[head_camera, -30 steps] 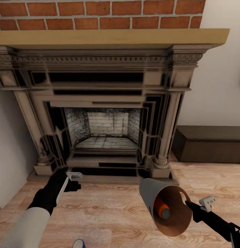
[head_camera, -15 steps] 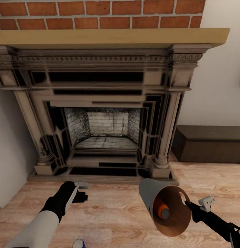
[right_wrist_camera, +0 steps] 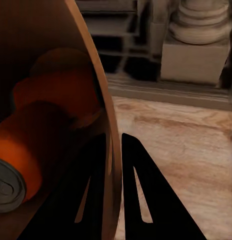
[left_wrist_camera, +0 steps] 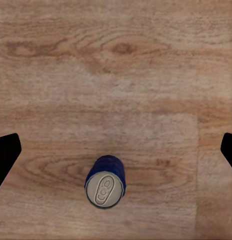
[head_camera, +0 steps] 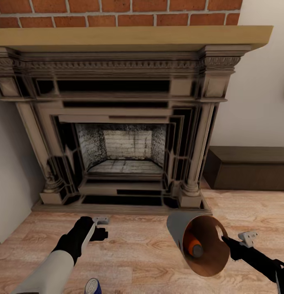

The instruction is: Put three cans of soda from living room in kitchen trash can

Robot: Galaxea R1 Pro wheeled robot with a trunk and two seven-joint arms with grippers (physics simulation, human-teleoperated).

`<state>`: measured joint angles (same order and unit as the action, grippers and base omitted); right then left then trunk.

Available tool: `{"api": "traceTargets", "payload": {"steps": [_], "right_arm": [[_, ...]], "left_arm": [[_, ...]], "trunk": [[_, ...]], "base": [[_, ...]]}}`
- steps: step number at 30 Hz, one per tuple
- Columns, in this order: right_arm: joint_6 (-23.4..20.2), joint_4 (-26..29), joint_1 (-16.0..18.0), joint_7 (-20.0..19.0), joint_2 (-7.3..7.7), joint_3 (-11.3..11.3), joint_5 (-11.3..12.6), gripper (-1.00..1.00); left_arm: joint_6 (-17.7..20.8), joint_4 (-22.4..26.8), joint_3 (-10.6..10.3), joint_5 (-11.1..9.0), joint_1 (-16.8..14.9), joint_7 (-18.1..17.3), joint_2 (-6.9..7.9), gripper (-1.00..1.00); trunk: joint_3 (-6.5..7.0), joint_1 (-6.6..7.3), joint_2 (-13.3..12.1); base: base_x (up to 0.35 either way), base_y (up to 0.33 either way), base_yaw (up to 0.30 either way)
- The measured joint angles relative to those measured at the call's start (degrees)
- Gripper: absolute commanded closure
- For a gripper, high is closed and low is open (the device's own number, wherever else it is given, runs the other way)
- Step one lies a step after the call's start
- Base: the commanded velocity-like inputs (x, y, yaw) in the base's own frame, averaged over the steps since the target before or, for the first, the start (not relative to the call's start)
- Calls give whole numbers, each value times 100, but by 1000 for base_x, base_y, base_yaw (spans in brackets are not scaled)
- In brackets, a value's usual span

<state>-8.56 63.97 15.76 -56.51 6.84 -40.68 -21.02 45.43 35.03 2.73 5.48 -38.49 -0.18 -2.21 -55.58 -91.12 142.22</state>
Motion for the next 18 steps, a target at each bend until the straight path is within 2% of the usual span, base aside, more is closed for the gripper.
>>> {"api": "traceTargets", "payload": {"steps": [3, 5, 7, 8, 9, 11, 12, 13, 15, 16, 17, 18], "right_arm": [[-663, 832, -2, -1, 22, -1, -90, 100], [-958, 1166, -2, -28, 37, -1, 3, 100], [-1478, 1766, -3, -126, 69, -7, -139, 100], [-1577, 1914, -2, -164, 79, -12, -85, 100], [-1874, 2144, -7, -296, 110, -7, -31, 100], [-2236, 2421, 2, -491, 227, -18, 29, 100], [-2519, 2511, -1, -638, 367, -13, -6, 100], [-2599, 2547, 1, -699, 467, -19, -38, 100], [-3172, 2628, 1, -978, 937, -11, -3, 100], [-3194, 2641, 6, -1027, 1078, -23, -44, 100], [-3488, 2654, 1, -1167, 1318, -12, -33, 100], [-3550, 2665, 7, -1225, 1442, -22, -32, 100]], "left_arm": [[-75, -168, -6, -8, -1, 0, -5, -100], [-87, -199, -7, -6, -3, 0, -4, -100], [-97, -229, -12, -4, -4, -3, 0, -100], [-100, -235, -11, -2, -5, -4, 0, -100], [-113, -244, -11, -2, -7, -6, 4, -100], [-157, -253, -10, 2, -8, -7, 7, -100], [-187, -254, -9, 5, -8, -8, 8, -100], [-200, -255, -9, 7, -8, -8, 9, -100], [-232, -256, -8, 6, -8, -9, 12, -100], [-238, -256, -8, 6, -8, -9, 14, -100], [-248, -256, -8, 6, -8, -9, 16, -100], [-256, -258, -9, 6, -8, -9, 17, -100]], "trunk": [[-56, -57, 102], [-100, -62, 105], [-144, -67, 107], [-166, -70, 109], [-189, -72, 110], [-232, -77, 113], [-255, -80, 114], [-277, -83, 116], [-322, -88, 119], [-343, -90, 120], [-366, -93, 121], [-388, -95, 123]], "base": [[0, 0, 0], [0, 0, 0], [0, 0, 0], [0, 0, 0], [0, 0, 0], [0, 0, 0], [0, 0, 0], [0, 0, 0], [0, 0, 0], [0, 0, 0], [0, 0, 0], [0, 0, 0]]}}
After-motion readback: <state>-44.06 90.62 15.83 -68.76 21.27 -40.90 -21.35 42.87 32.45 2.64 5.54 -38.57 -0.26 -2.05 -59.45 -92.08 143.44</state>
